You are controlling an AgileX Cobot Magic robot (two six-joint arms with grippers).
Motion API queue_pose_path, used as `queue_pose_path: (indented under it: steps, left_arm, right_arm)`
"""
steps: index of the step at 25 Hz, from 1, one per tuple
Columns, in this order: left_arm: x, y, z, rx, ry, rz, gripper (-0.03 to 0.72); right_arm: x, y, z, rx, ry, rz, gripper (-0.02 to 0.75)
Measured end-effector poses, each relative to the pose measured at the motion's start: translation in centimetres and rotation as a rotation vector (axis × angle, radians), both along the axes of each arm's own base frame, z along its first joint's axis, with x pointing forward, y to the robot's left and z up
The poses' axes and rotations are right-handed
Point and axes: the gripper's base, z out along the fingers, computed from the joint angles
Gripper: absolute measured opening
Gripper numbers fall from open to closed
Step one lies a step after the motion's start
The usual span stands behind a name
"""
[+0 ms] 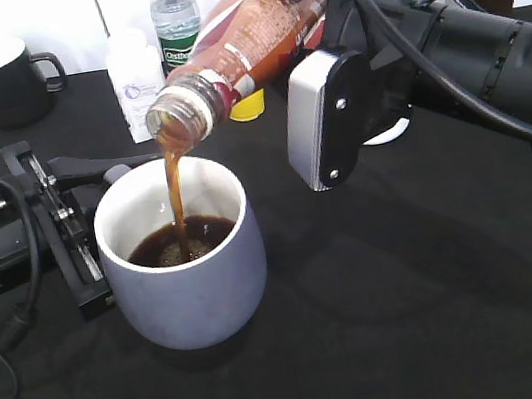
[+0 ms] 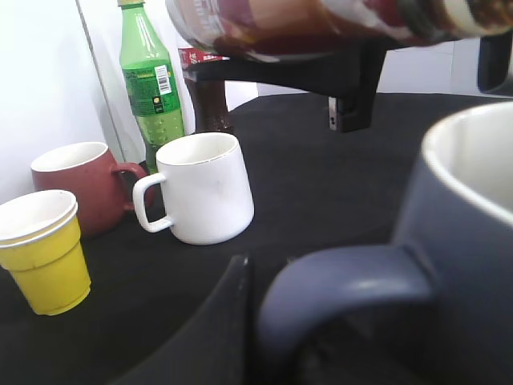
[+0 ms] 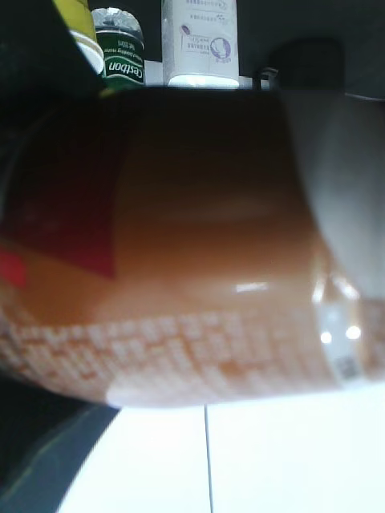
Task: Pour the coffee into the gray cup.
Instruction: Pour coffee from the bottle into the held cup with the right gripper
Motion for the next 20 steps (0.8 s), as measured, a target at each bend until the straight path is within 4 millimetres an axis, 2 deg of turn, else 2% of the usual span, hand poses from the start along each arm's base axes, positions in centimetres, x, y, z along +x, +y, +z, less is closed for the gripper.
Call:
queue_pose_path:
  steps: [9,20]
  left_arm:
    - [0.05,0.02,0.03,-0.004,0.001,0.006,0.060]
    - [0.21,0.10,0.10,-0.015,0.005,0.027,0.061]
  right_arm:
    - [-0.01,0.00,0.04,0.010,0.005,0.002,0.533]
    - [-0.06,0.04,0.03,0.153,0.191,0.037,0.533]
